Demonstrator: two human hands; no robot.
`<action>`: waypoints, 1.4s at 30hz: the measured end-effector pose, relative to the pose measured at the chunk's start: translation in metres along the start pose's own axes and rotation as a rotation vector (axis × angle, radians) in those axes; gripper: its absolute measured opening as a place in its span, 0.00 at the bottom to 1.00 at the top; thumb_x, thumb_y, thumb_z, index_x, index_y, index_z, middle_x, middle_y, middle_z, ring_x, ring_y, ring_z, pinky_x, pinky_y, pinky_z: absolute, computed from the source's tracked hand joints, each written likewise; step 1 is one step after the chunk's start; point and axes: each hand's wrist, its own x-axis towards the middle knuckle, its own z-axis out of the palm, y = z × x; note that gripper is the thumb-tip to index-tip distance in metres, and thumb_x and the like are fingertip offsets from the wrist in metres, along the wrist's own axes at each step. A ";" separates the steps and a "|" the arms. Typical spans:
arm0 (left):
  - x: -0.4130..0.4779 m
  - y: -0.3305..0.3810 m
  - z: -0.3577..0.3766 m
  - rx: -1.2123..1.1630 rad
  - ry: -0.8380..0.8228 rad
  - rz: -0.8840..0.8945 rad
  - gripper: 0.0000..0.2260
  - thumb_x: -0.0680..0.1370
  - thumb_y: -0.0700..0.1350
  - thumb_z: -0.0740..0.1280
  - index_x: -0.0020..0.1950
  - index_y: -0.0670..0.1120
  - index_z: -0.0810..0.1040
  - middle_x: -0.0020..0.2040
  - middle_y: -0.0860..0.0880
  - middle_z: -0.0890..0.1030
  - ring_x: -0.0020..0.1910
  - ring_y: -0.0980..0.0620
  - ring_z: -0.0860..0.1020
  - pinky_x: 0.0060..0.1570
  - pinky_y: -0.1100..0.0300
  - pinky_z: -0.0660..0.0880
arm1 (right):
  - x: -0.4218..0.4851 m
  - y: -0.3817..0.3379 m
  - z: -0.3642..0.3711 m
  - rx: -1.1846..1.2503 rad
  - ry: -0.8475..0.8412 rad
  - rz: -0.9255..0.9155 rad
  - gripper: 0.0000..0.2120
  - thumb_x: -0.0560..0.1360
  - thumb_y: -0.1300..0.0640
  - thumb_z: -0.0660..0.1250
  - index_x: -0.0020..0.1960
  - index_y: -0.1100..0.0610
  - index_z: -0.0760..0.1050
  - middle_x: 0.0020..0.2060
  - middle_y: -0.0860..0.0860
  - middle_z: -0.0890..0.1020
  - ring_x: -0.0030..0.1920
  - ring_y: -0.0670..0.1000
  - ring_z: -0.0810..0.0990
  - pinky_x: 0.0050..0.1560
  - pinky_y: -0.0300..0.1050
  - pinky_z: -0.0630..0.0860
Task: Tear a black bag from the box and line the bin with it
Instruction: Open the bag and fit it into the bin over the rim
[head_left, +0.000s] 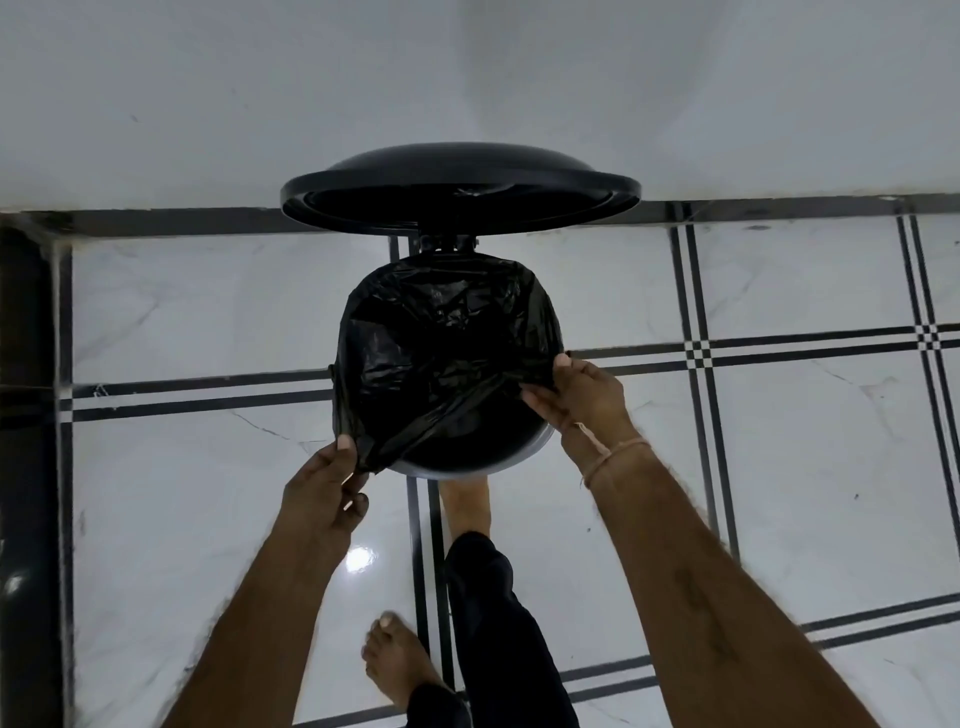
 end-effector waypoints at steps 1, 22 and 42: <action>-0.001 -0.002 0.000 -0.015 -0.006 -0.007 0.05 0.80 0.49 0.70 0.51 0.48 0.80 0.48 0.50 0.84 0.46 0.54 0.79 0.31 0.65 0.71 | -0.002 0.000 0.003 0.059 -0.027 0.048 0.07 0.86 0.61 0.60 0.54 0.62 0.76 0.46 0.58 0.84 0.40 0.56 0.85 0.41 0.52 0.86; -0.003 -0.019 0.002 -0.443 -0.072 -0.088 0.11 0.84 0.50 0.62 0.49 0.45 0.79 0.37 0.53 0.86 0.28 0.60 0.81 0.26 0.70 0.75 | -0.029 0.028 0.006 0.098 0.043 -0.043 0.05 0.80 0.62 0.72 0.49 0.64 0.81 0.49 0.61 0.85 0.48 0.57 0.86 0.52 0.54 0.84; -0.003 -0.052 0.016 -0.294 -0.123 -0.083 0.06 0.83 0.48 0.66 0.48 0.50 0.80 0.36 0.55 0.80 0.33 0.60 0.75 0.33 0.66 0.74 | -0.037 0.062 -0.044 0.133 -0.148 0.180 0.10 0.82 0.49 0.68 0.48 0.54 0.81 0.34 0.45 0.82 0.25 0.42 0.68 0.23 0.34 0.61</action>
